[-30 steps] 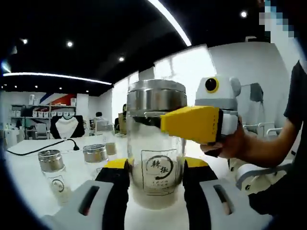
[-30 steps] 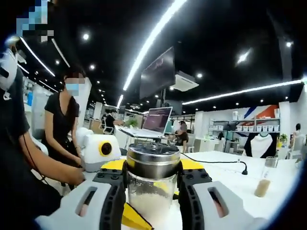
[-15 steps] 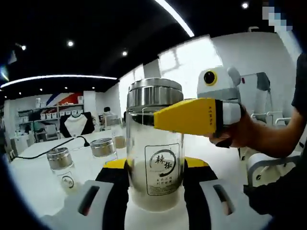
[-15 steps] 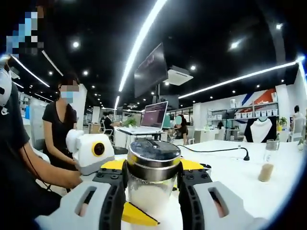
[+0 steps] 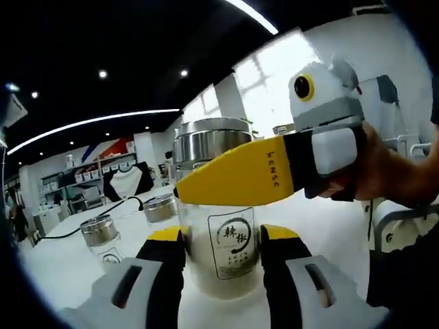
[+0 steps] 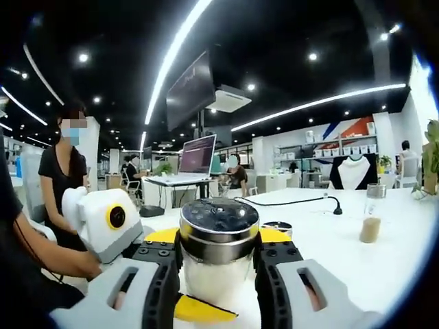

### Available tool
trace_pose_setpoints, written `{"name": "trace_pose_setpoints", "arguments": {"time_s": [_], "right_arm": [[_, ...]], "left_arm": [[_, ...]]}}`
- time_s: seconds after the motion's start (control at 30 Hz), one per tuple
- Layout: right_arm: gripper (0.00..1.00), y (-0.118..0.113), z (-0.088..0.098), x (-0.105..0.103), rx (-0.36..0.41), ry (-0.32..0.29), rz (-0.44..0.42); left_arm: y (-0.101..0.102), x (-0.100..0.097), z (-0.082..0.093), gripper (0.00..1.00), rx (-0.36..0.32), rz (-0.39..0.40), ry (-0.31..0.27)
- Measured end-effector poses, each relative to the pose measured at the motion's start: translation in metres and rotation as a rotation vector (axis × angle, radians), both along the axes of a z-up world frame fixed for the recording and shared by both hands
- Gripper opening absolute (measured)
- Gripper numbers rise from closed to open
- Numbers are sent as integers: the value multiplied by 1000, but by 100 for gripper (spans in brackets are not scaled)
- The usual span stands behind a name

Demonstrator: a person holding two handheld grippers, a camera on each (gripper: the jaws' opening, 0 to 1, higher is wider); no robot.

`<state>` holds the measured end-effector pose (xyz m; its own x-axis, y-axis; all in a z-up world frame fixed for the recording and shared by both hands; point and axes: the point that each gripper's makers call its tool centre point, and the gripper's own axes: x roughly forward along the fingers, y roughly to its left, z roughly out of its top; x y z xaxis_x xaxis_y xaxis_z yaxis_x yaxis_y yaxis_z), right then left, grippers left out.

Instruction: Rotate the seasoning bottle until the label or dispensing opening points toward the visible target arrow and the bottle remains upright within the marked orientation range

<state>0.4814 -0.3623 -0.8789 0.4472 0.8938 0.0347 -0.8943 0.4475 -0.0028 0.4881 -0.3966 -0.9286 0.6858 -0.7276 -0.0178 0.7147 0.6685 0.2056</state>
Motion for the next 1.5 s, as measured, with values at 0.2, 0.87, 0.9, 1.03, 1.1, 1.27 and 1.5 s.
{"name": "trace_pose_setpoints", "arguments": {"time_s": [0.2,0.87,0.9,1.03,1.1,1.27,1.5], "right_arm": [[39,-3,6,-19,-58,-98,126],[39,16,4,6,22,-45,-216],[39,16,4,6,23,-40,-222],[38,13,-2,12,-26,13,-230],[38,8,-3,14,16,58,-195],[38,-3,-1,15,24,54,-155],[38,-21,-6,31,-37,23,-162]], "left_arm": [[-9,-11,5,44,-70,-118,31],[25,11,8,43,14,229,-52],[26,12,8,43,12,232,-51],[20,15,2,43,-33,164,6],[16,14,0,43,-48,116,40],[9,8,2,42,-23,46,-2],[14,10,6,49,-18,63,-43]]}}
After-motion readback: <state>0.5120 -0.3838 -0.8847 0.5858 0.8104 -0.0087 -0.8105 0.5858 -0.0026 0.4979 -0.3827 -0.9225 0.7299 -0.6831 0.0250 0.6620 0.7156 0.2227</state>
